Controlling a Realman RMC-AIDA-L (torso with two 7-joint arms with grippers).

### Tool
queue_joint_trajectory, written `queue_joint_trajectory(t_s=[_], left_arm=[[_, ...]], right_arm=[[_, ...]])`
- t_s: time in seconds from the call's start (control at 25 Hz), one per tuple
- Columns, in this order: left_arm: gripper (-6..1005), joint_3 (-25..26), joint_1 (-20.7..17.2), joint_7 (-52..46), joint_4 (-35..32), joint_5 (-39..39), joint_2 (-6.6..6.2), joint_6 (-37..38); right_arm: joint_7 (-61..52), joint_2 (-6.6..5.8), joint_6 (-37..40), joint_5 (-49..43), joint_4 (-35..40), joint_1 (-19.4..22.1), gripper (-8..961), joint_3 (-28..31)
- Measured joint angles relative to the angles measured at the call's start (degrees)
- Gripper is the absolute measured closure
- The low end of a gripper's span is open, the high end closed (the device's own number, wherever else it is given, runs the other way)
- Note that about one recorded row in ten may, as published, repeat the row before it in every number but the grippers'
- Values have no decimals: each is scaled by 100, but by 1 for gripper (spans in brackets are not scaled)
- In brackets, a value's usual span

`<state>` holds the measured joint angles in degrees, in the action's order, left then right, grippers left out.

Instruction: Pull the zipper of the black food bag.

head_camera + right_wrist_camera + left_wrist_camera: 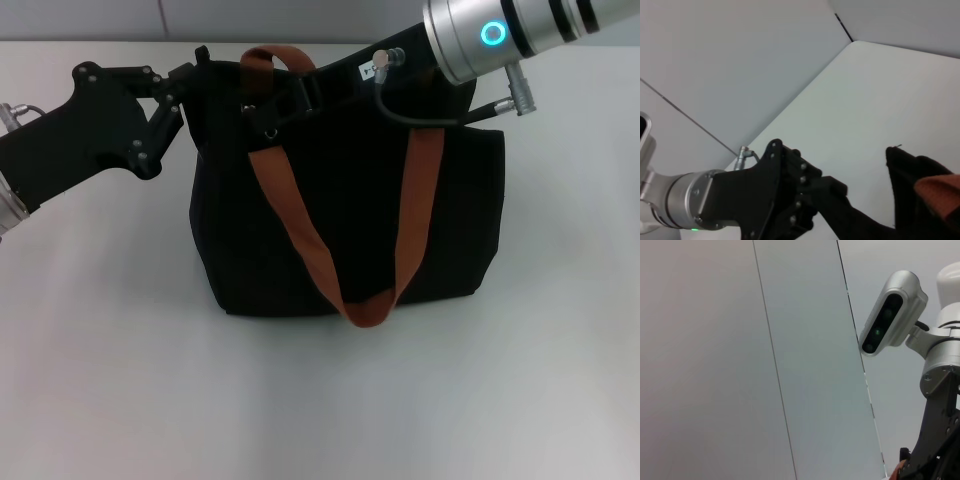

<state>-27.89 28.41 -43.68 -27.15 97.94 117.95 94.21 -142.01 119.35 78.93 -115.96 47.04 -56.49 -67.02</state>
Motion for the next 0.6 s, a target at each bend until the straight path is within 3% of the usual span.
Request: queue_joint_trajectory(t_s=[0.6], left_arm=[[953,4,-11,0,-4,-42,-3,0]], right_arm=[[-453,-9,108,-520,597,271,955,-5]])
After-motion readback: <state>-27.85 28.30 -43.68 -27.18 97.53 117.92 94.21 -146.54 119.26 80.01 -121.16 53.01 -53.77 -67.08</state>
